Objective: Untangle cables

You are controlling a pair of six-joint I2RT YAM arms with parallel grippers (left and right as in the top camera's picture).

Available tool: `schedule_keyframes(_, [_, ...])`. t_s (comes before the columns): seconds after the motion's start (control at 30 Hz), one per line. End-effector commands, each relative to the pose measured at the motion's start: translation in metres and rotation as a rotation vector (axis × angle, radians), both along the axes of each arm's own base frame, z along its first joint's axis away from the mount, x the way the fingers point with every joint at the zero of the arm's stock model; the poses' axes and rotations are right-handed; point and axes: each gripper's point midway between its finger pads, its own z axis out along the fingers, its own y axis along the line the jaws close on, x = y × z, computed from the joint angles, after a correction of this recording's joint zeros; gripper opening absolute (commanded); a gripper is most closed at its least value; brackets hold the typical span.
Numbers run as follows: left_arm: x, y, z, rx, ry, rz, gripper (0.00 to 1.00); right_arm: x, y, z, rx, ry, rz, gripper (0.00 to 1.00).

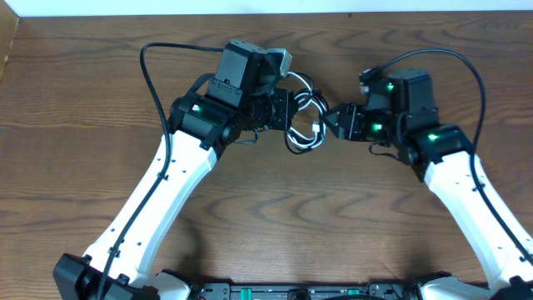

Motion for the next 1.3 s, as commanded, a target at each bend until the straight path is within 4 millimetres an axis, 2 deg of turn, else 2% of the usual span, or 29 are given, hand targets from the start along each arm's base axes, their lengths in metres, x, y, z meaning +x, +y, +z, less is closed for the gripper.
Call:
schedule_keyframes(0.0, [-0.008,-0.006,0.002,-0.059,0.071,0.012,0.07,0.007,0.004,-0.003,-0.023,-0.018,0.016,0.52])
schedule_keyframes(0.13, [-0.012,-0.004,-0.001,-0.048,0.093,0.013,0.07,0.014,-0.008,-0.023,-0.098,0.012,-0.041,0.49])
schedule_keyframes(0.3, [-0.018,0.0,-0.007,-0.029,0.13,0.016,0.07,0.02,-0.041,-0.056,-0.252,0.099,-0.211,0.31])
schedule_keyframes(0.37, [-0.021,0.0,-0.009,-0.025,0.141,0.014,0.07,0.018,-0.05,-0.066,-0.302,0.125,-0.24,0.28])
schedule_keyframes(0.5, [-0.024,-0.002,-0.008,-0.039,0.152,-0.001,0.08,0.015,-0.047,-0.071,-0.295,0.147,-0.218,0.28])
schedule_keyframes(0.57, [-0.023,-0.001,-0.008,-0.035,0.149,0.002,0.07,0.014,-0.033,-0.065,-0.245,0.127,-0.141,0.31])
schedule_keyframes(0.7, [-0.015,0.008,-0.013,0.015,0.123,0.05,0.08,0.003,0.004,-0.034,-0.045,0.069,0.063,0.43])
schedule_keyframes(0.8, [-0.008,0.015,-0.015,0.051,0.095,0.088,0.07,-0.006,0.019,-0.003,0.1,0.026,0.163,0.44])
schedule_keyframes(0.97, [-0.006,0.013,-0.016,0.046,0.096,0.081,0.07,-0.028,0.038,0.034,0.217,-0.122,0.396,0.4])
schedule_keyframes(1.13, [-0.013,0.005,-0.014,-0.023,0.167,0.097,0.07,-0.055,0.055,0.051,0.269,-0.315,0.659,0.38])
schedule_keyframes(1.27, [-0.018,-0.002,-0.01,-0.083,0.226,0.106,0.07,-0.064,0.063,0.05,0.243,-0.403,0.742,0.36])
